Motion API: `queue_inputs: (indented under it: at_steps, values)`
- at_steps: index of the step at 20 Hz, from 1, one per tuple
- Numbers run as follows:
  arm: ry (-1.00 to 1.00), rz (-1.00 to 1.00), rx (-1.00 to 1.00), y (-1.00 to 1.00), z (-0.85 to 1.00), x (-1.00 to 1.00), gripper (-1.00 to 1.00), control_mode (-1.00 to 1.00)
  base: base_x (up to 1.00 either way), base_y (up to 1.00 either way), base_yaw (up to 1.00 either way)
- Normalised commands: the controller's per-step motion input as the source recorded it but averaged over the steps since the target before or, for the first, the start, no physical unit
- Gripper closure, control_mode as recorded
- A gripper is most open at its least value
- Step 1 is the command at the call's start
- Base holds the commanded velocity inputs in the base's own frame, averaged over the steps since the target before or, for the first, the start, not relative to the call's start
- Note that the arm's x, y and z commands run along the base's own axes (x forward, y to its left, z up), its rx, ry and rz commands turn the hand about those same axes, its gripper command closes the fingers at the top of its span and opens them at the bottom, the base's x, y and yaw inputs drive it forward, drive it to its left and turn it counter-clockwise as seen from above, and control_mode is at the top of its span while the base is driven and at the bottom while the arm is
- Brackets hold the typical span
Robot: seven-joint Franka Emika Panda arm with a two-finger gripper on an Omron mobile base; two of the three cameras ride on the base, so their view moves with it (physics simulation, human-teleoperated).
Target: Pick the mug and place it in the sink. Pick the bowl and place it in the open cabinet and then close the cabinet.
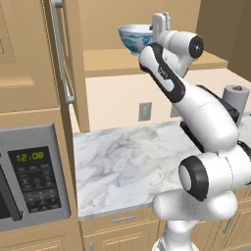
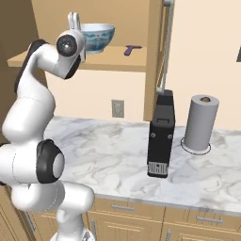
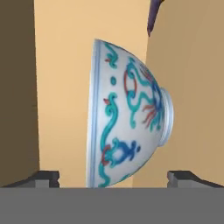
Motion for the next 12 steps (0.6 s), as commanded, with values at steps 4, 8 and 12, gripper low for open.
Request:
queue_inputs:
  at_steps: [4,8,12]
  values:
    - [0.01,-0.11,0.14,-0.33,0.45,-0.82,-1.00,-1.00,0.00,0.00,0.00]
    - [0.02,-0.10,0.13,-0.24,0.63,-0.93,-1.00,-1.00,0.00,0.00,0.00]
    - [0.04,-0.09,0.10,-0.11,0.49,-1.00,-1.00,-1.00,0.00,0.00,0.00]
